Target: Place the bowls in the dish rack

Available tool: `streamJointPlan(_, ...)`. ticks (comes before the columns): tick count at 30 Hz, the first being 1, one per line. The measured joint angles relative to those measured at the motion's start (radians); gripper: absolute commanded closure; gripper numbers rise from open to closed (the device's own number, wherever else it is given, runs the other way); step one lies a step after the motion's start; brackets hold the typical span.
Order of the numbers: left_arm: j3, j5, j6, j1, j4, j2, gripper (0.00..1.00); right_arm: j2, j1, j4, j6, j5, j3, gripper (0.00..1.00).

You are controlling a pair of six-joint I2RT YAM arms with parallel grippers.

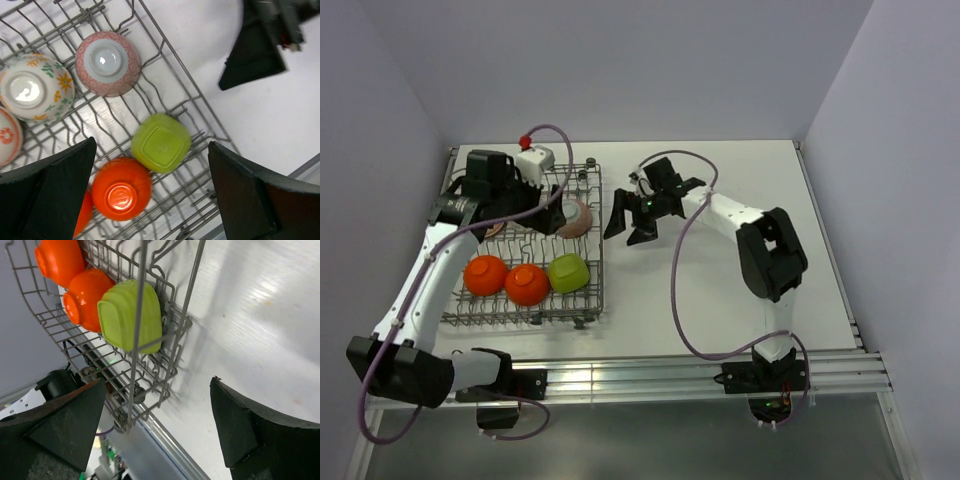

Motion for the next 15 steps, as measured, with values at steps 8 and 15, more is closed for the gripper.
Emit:
streamJointPlan(8,0.067,0.112,-0.149,0.163,-0.003,0.135,0.01,-0.254,-0.143,-0.061,-0.124,0.068,-0.043,0.06)
streamJointPlan(15,0.150,0.107,-0.219,0.163,0.049,0.278,0.00,-0.412,-0.298,-0.124,-0.254,0.154,-0.063,0.01)
